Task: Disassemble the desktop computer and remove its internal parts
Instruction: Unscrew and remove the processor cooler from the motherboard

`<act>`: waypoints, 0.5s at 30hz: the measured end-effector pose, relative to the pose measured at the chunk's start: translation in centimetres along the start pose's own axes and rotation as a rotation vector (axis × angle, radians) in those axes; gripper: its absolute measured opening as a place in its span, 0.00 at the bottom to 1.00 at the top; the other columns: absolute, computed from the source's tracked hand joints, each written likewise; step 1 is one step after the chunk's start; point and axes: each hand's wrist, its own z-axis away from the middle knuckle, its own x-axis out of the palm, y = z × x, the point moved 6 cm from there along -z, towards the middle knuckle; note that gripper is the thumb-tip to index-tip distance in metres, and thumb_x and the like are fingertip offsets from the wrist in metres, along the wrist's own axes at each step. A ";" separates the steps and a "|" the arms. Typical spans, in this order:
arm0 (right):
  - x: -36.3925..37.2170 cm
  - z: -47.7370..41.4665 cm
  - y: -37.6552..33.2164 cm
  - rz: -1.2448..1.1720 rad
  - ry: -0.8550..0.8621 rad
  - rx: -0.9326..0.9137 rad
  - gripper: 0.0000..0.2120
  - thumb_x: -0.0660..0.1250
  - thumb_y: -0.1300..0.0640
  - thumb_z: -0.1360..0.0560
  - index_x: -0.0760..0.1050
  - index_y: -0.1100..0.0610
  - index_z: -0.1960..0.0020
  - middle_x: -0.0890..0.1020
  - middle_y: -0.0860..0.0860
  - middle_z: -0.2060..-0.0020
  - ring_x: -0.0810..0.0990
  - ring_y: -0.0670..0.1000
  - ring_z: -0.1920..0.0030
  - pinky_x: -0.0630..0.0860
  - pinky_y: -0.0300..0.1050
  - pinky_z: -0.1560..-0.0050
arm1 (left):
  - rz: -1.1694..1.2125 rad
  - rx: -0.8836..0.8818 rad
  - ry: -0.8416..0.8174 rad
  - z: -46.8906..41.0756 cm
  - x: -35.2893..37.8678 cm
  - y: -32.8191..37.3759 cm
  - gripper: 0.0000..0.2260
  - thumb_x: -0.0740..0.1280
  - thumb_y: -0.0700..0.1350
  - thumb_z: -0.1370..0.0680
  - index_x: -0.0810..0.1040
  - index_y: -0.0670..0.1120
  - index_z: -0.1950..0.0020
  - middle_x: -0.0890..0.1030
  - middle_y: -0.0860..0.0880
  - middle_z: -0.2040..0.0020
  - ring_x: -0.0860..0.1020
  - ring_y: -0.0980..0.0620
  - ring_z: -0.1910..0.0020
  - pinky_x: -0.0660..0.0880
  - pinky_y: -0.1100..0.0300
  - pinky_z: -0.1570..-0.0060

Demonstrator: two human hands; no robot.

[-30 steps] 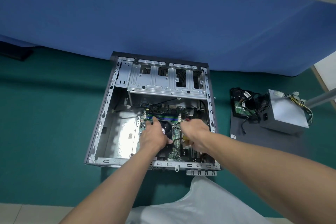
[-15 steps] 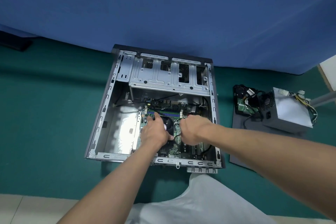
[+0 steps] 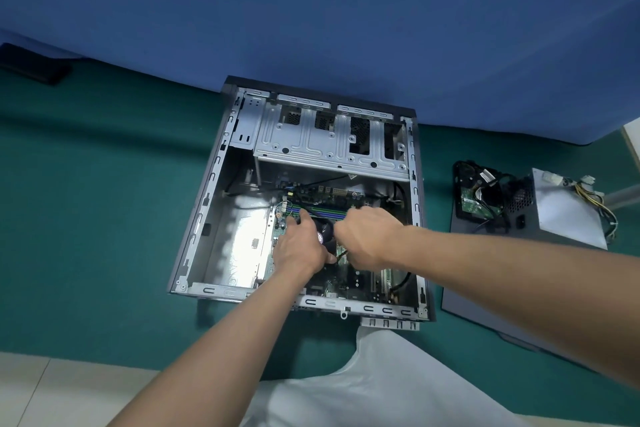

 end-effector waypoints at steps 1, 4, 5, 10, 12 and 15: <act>0.4 0.2 1.1 -0.277 -0.013 0.181 0.11 0.64 0.63 0.28 0.68 0.58 0.68 0.71 0.51 0.72 0.73 0.54 0.69 0.70 0.43 0.70 | 0.008 -0.003 0.002 0.0 0.0 0.0 0.49 0.78 0.52 0.32 0.50 0.46 0.21 0.56 0.42 0.22 0.66 0.39 0.28 0.69 0.47 0.36; 3.6 1.5 2.8 -1.213 -0.226 0.726 0.07 0.58 0.61 0.22 0.71 0.61 0.58 0.75 0.52 0.71 0.71 0.47 0.76 0.63 0.34 0.82 | 0.022 0.001 0.004 -0.1 0.0 0.0 0.50 0.79 0.53 0.33 0.50 0.46 0.21 0.56 0.42 0.22 0.65 0.39 0.28 0.69 0.47 0.35; 4.6 2.0 2.6 -1.368 -0.356 0.815 0.08 0.56 0.60 0.20 0.70 0.61 0.55 0.74 0.52 0.73 0.68 0.46 0.79 0.60 0.33 0.83 | 0.022 0.002 0.005 -0.1 0.1 0.0 0.51 0.79 0.53 0.33 0.50 0.46 0.21 0.56 0.42 0.22 0.65 0.39 0.28 0.68 0.47 0.35; 4.9 1.4 2.4 -1.228 -0.432 0.775 0.09 0.52 0.62 0.20 0.70 0.62 0.52 0.68 0.50 0.70 0.60 0.44 0.77 0.58 0.33 0.81 | 0.008 0.002 0.007 -0.1 0.1 0.0 0.51 0.79 0.54 0.33 0.50 0.46 0.21 0.57 0.42 0.22 0.66 0.39 0.28 0.69 0.47 0.36; 3.6 0.4 2.2 -0.847 -0.336 0.560 0.09 0.53 0.63 0.20 0.69 0.62 0.57 0.70 0.51 0.68 0.66 0.46 0.73 0.65 0.36 0.79 | -0.001 0.002 0.004 -0.1 0.1 0.0 0.51 0.78 0.54 0.33 0.50 0.46 0.21 0.57 0.41 0.22 0.66 0.39 0.29 0.69 0.47 0.36; 1.7 -0.2 1.2 -0.289 -0.256 0.227 0.12 0.57 0.61 0.21 0.68 0.58 0.64 0.73 0.52 0.66 0.71 0.48 0.68 0.71 0.40 0.67 | -0.016 0.002 -0.002 -0.1 0.2 0.0 0.50 0.78 0.54 0.32 0.49 0.46 0.21 0.56 0.42 0.22 0.66 0.39 0.29 0.70 0.47 0.37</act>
